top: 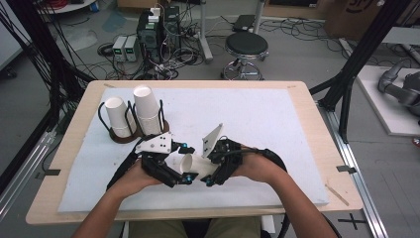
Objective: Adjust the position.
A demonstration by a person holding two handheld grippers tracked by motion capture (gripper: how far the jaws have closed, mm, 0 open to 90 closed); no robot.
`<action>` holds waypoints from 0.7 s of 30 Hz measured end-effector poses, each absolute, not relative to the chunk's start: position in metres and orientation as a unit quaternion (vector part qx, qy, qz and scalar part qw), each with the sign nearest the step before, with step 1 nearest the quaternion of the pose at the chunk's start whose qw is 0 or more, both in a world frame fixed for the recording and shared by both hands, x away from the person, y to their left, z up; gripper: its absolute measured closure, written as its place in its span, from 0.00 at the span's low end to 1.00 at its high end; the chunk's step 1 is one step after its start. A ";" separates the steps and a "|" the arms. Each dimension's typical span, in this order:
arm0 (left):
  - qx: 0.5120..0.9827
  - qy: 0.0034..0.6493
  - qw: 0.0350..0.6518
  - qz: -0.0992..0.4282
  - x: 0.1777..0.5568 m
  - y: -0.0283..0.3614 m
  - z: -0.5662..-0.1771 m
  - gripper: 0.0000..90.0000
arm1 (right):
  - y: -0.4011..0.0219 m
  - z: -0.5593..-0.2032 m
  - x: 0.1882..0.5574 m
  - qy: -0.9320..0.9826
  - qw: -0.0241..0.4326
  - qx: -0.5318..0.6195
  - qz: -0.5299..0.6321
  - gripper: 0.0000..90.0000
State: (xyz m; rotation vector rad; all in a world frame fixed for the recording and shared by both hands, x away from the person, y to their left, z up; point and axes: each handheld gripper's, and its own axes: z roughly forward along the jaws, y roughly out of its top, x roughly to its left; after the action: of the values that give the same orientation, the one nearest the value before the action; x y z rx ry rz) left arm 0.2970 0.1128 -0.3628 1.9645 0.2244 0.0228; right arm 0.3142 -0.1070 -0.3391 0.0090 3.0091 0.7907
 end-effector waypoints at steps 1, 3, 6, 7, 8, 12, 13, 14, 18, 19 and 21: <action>0.833 0.092 0.546 0.006 0.297 0.112 -0.363 0.24 | -0.106 -0.339 0.314 0.968 0.014 0.002 0.249 0.35; 0.836 0.092 0.541 0.004 0.297 0.111 -0.364 0.25 | -0.104 -0.340 0.314 0.971 0.012 -0.001 0.237 0.35; 0.838 0.090 0.538 -0.001 0.298 0.111 -0.365 0.28 | -0.103 -0.340 0.313 0.975 0.013 -0.003 0.222 0.35; 0.838 0.090 0.538 -0.001 0.298 0.111 -0.365 0.29 | -0.102 -0.340 0.312 0.975 0.012 -0.004 0.221 0.34; 0.840 0.087 0.536 -0.004 0.299 0.110 -0.366 0.30 | -0.102 -0.340 0.312 0.975 0.013 -0.004 0.222 0.34; 0.843 0.081 0.532 -0.004 0.298 0.110 -0.368 0.37 | -0.102 -0.340 0.312 0.975 0.015 -0.009 0.220 0.34; 0.843 0.080 0.531 -0.004 0.299 0.109 -0.368 0.37 | -0.102 -0.340 0.311 0.976 0.015 -0.010 0.219 0.34; 0.844 0.080 0.531 -0.004 0.299 0.109 -0.368 0.37 | -0.102 -0.341 0.311 0.976 0.015 -0.009 0.218 0.34; 0.844 0.079 0.531 -0.003 0.299 0.109 -0.368 0.37 | -0.103 -0.342 0.311 0.976 0.015 -0.006 0.219 0.31; 0.843 0.077 0.532 -0.003 0.299 0.110 -0.368 0.37 | -0.103 -0.342 0.311 0.975 0.015 -0.005 0.222 0.30; 0.842 0.075 0.534 0.000 0.300 0.112 -0.368 0.37 | -0.106 -0.342 0.312 0.970 0.019 0.009 0.243 0.19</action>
State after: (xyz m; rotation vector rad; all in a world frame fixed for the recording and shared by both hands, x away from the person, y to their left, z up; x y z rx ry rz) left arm 0.2999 0.1120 -0.3676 2.0061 0.1791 0.0010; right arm 0.3115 -0.1055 -0.3424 0.0272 3.0101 0.7537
